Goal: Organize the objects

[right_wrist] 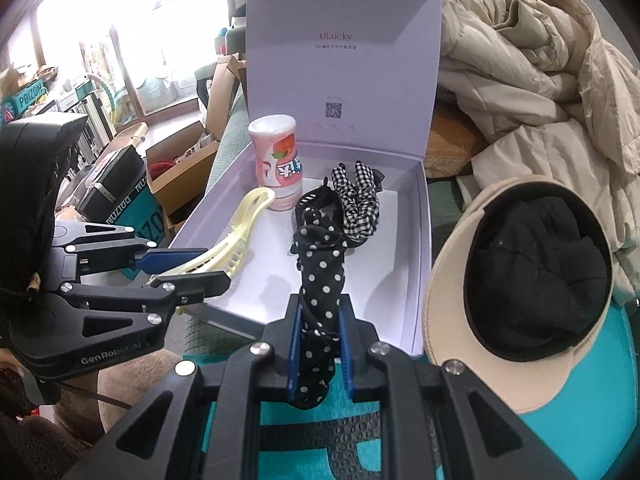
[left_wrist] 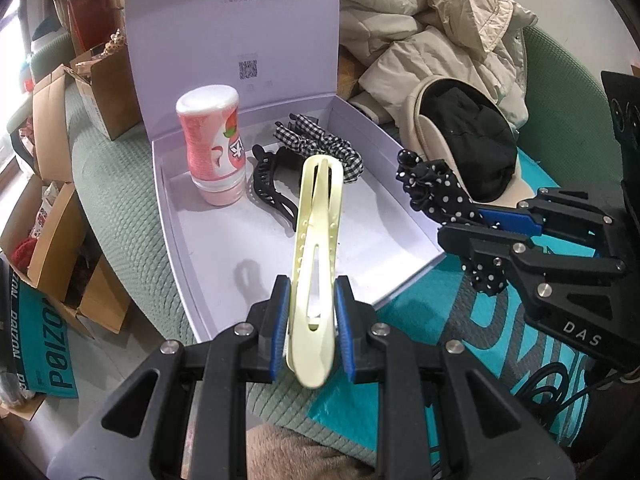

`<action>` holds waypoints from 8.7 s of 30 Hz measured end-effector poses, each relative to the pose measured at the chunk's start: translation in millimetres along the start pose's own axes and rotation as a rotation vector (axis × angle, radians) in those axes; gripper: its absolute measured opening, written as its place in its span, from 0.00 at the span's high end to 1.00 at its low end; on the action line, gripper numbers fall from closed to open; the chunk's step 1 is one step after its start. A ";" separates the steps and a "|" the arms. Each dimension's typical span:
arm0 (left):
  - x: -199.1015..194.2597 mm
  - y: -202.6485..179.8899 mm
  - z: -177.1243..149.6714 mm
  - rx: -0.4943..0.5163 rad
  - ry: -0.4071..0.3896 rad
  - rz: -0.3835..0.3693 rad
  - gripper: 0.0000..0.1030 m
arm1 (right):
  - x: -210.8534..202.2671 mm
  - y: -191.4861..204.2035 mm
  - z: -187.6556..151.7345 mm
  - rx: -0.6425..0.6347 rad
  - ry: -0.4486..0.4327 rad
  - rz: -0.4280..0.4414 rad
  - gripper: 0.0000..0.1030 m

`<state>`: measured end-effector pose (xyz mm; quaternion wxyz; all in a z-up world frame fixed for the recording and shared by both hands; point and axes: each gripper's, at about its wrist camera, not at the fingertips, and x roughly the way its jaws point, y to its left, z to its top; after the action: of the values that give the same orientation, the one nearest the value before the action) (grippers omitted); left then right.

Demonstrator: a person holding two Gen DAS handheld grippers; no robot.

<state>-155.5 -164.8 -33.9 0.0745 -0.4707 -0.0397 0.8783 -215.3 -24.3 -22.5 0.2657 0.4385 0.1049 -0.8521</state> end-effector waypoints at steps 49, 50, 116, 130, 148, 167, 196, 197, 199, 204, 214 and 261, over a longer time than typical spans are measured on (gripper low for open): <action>57.0 28.5 20.2 0.028 0.014 0.116 0.80 | 81.0 -10.5 26.5 0.014 0.082 0.001 0.84; 57.4 28.9 20.9 0.029 0.011 0.126 0.80 | 82.2 -10.0 26.6 0.011 0.087 -0.002 0.84; -23.0 25.2 46.7 -0.031 -0.121 0.189 0.38 | 15.1 8.3 53.7 0.027 0.001 -0.079 0.59; -68.2 22.2 42.9 -0.083 -0.215 0.242 0.20 | -37.8 14.3 45.1 0.031 -0.097 -0.143 0.14; -117.2 1.5 5.6 -0.104 -0.197 0.257 0.17 | -104.4 25.7 1.9 0.091 -0.140 -0.191 0.01; -152.8 -26.9 -59.9 -0.125 -0.205 0.261 0.17 | -147.2 47.2 -70.7 0.150 -0.162 -0.215 0.01; -165.1 -45.4 -105.6 -0.110 -0.140 0.241 0.17 | -155.1 73.2 -113.3 0.157 -0.110 -0.223 0.01; -165.3 -45.4 -105.6 -0.110 -0.140 0.243 0.17 | -155.1 73.2 -113.1 0.158 -0.111 -0.224 0.01; -165.7 -46.4 -105.9 -0.108 -0.141 0.242 0.17 | -154.9 73.3 -113.7 0.158 -0.110 -0.222 0.01; -164.5 -47.1 -105.2 -0.100 -0.134 0.241 0.17 | -154.3 73.9 -114.5 0.159 -0.104 -0.223 0.01; -163.6 -47.3 -105.1 -0.098 -0.131 0.241 0.17 | -154.1 74.2 -114.9 0.157 -0.104 -0.223 0.01; -153.2 -38.2 -106.5 -0.105 -0.101 0.241 0.17 | -138.1 69.6 -111.8 0.164 -0.067 -0.218 0.01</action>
<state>20.3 -153.0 38.2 -0.0585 -0.4307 -0.0325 0.9000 -34.6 13.3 25.9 0.1382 0.4159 0.0729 -0.8959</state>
